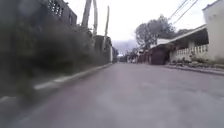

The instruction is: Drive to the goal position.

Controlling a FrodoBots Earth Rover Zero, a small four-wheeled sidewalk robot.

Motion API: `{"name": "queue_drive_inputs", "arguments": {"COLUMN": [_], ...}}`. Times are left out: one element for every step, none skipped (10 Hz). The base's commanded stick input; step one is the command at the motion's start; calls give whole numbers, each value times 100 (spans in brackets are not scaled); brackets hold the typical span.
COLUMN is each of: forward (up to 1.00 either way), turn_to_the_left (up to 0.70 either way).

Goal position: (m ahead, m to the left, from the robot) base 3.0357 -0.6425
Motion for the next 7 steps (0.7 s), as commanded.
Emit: {"name": "queue_drive_inputs", "arguments": {"forward": [100,100,100,100,100,100,100], "turn_to_the_left": [0,0,0,0,0,-40,-40]}}
